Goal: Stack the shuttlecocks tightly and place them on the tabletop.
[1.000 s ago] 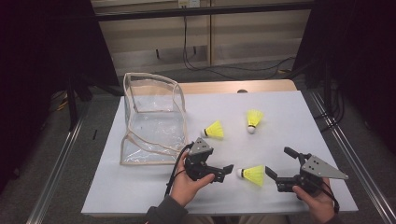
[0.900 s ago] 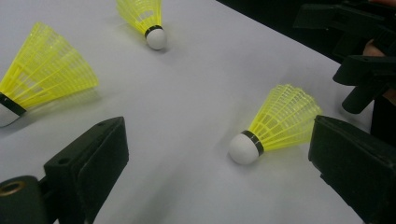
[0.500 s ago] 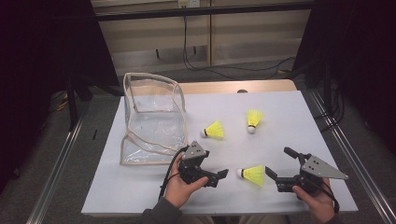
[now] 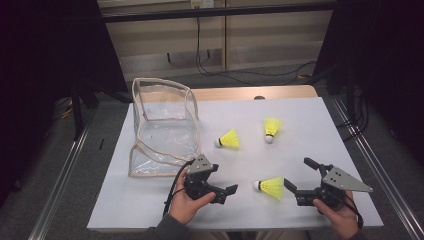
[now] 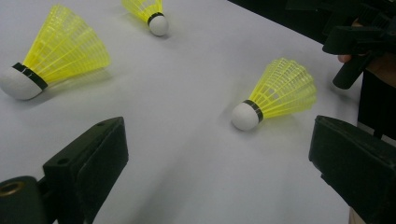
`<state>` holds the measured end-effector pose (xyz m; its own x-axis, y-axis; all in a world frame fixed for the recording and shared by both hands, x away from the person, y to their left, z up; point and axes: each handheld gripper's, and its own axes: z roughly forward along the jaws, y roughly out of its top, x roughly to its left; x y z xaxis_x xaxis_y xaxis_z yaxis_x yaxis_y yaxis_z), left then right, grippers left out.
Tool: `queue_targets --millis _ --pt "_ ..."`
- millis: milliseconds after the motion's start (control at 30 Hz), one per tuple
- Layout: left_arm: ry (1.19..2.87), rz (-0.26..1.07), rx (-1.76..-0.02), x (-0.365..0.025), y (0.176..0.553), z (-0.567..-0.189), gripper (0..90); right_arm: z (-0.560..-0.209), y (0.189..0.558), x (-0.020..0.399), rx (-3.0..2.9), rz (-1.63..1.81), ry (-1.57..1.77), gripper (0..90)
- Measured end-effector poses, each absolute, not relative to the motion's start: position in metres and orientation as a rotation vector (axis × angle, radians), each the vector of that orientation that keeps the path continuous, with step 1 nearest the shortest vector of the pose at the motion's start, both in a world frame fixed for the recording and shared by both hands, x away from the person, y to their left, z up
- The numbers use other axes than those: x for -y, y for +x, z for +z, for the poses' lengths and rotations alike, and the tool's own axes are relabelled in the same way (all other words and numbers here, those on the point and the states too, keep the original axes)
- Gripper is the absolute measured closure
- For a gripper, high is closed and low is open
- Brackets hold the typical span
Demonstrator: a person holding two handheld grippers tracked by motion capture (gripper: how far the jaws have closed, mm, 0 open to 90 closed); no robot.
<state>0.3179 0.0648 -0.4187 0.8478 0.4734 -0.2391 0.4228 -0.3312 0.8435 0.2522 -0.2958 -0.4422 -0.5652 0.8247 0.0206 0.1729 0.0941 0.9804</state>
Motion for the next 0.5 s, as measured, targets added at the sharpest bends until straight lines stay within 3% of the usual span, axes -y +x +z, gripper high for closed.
queue_targets --millis 500 --pt "1.953 0.054 -0.65 -0.083 0.312 -0.419 4.6 -0.443 0.252 0.296 -1.826 1.501 0.978 2.0"
